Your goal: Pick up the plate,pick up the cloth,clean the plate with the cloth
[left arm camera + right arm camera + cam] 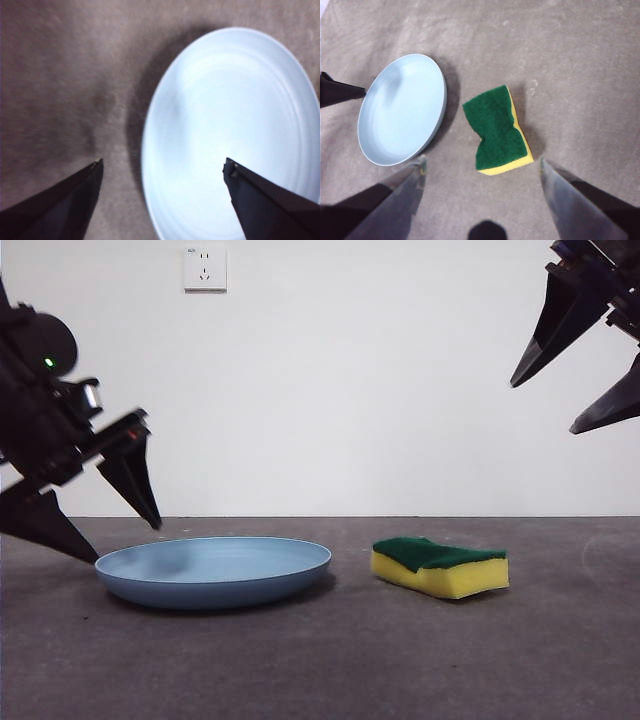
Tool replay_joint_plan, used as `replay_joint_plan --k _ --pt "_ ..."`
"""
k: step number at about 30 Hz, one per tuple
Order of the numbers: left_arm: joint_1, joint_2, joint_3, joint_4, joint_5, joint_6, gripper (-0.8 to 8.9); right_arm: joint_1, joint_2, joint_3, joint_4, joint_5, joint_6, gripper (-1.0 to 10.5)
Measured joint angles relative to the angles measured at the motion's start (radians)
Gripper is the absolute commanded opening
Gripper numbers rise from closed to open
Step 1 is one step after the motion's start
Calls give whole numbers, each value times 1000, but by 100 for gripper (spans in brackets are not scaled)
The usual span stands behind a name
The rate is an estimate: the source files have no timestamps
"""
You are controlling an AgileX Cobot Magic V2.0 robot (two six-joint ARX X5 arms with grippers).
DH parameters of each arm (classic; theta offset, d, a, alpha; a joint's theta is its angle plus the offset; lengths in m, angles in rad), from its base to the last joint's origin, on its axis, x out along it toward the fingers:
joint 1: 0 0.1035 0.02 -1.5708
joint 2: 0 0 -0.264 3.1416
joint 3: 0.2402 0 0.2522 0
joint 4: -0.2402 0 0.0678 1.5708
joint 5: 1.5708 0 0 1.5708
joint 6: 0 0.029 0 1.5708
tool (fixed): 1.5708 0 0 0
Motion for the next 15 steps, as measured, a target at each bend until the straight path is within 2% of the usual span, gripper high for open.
replay_joint_plan --k 2,6,8,11,15 --pt "-16 23 0 11 -9 -5 340 0 0 0 0 0 0 378" --pt "-43 46 0 26 -57 -9 331 0 0 0 0 0 0 378" --pt "-52 47 1 35 -74 -9 236 0 0 0 0 0 0 378" --pt "-60 47 1 40 -93 -9 -1 0 0 0 0 0 0 378" --pt "-62 47 1 43 -103 -2 -8 0 0 0 0 0 0 378"
